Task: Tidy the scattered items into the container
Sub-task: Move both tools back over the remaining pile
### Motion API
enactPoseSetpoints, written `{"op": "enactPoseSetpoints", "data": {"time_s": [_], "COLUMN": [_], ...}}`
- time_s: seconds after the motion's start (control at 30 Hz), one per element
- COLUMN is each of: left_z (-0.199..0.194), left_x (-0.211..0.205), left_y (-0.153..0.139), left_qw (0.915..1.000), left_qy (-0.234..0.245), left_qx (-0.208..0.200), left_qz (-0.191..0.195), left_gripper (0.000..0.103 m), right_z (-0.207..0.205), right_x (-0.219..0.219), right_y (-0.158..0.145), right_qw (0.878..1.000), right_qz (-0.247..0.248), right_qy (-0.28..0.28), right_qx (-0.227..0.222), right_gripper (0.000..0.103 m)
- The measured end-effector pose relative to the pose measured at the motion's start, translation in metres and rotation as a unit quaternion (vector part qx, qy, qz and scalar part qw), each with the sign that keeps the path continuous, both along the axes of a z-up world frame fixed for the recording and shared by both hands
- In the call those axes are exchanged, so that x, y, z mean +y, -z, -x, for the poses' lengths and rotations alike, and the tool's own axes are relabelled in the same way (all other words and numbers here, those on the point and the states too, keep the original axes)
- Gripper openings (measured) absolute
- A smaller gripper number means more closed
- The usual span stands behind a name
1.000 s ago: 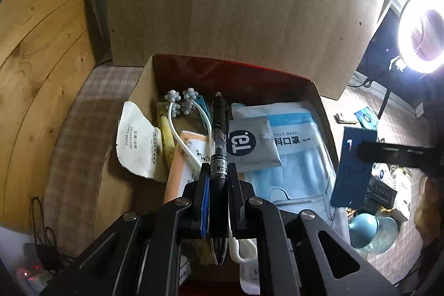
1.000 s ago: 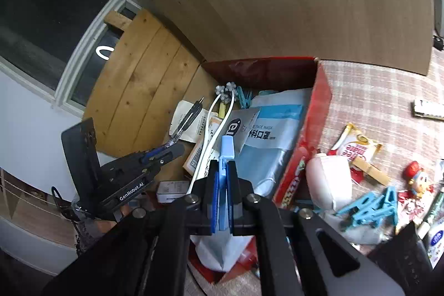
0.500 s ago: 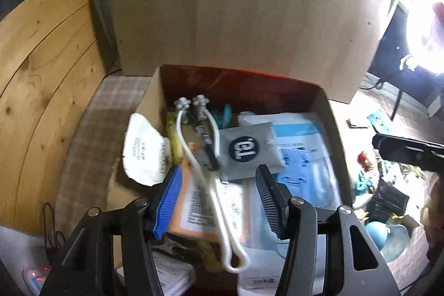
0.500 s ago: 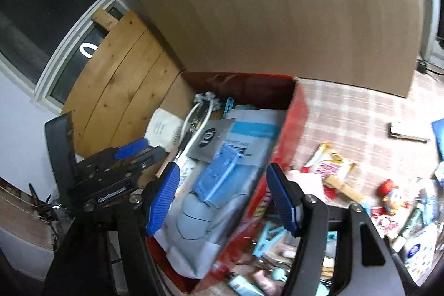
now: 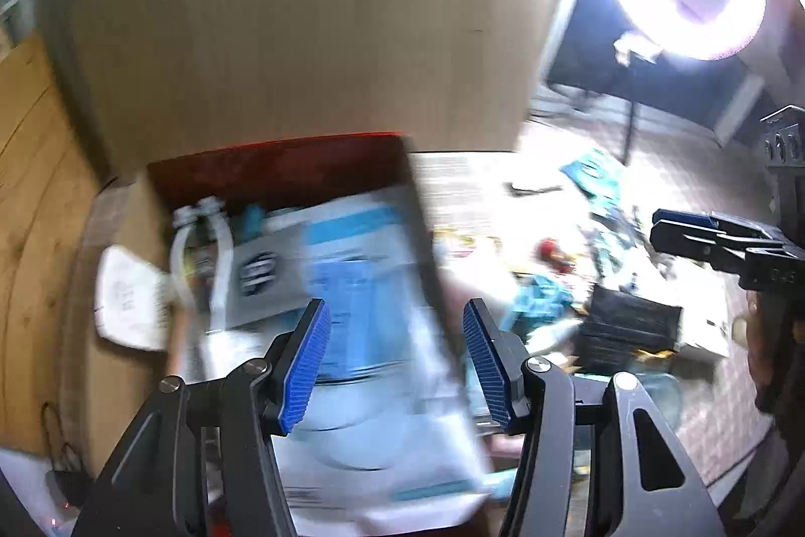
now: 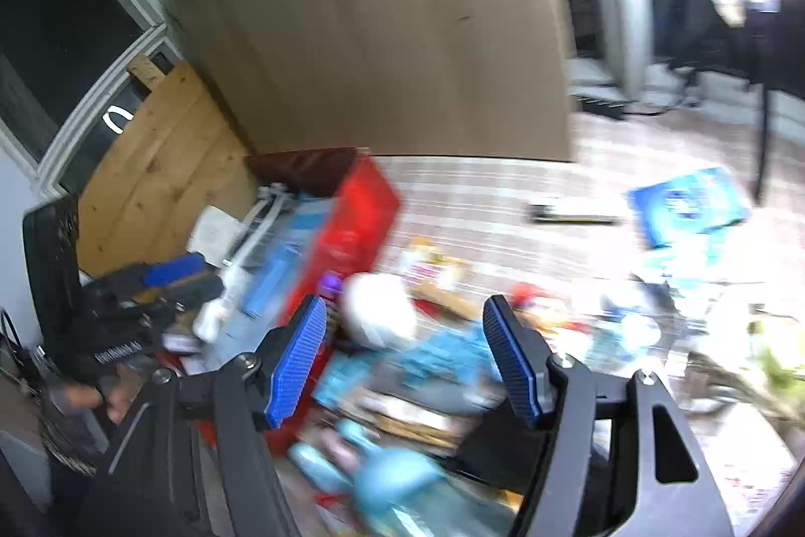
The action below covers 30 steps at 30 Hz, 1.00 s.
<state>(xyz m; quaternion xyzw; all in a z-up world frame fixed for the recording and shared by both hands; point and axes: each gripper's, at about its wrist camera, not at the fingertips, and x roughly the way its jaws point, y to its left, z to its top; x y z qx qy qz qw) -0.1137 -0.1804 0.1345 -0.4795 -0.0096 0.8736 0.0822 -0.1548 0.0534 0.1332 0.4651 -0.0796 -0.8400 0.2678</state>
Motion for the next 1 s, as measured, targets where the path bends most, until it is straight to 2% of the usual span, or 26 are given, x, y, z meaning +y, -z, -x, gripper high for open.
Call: {"op": "enactPoseSetpoints", "data": {"time_s": [0.2,0.3,0.47,0.67,1.0], "left_z": [0.01,0.017,0.036,0.073,0.133], "left_x": [0.072,0.108,0.164,0.213,0.246], "left_y": [0.001,0.006,0.016,0.031,0.072], "left_qw": [0.9966,0.993,0.9859,0.9817,0.9786], "left_qy": [0.081,0.115,0.158,0.167,0.129], "left_qx": [-0.01,-0.018,-0.04,-0.074,-0.146], "left_qz": [-0.009,-0.018,-0.039,-0.052,-0.067], "left_gripper": [0.053,0.052,0.049,0.047,0.038], "right_z": [-0.032,-0.044,-0.05,-0.027,0.042], "right_x": [0.115,0.167,0.24,0.266,0.244], "right_y": [-0.003,0.0,0.005,0.013,0.049], "right_qw": [0.997,0.993,0.985,0.984,0.992], "right_qz": [-0.049,-0.061,-0.055,-0.078,-0.103], "right_qy": [0.054,0.095,0.162,0.162,0.062], "right_qx": [0.04,0.041,0.031,0.016,-0.044], "right_gripper": [0.064,0.064,0.064,0.062,0.049]}}
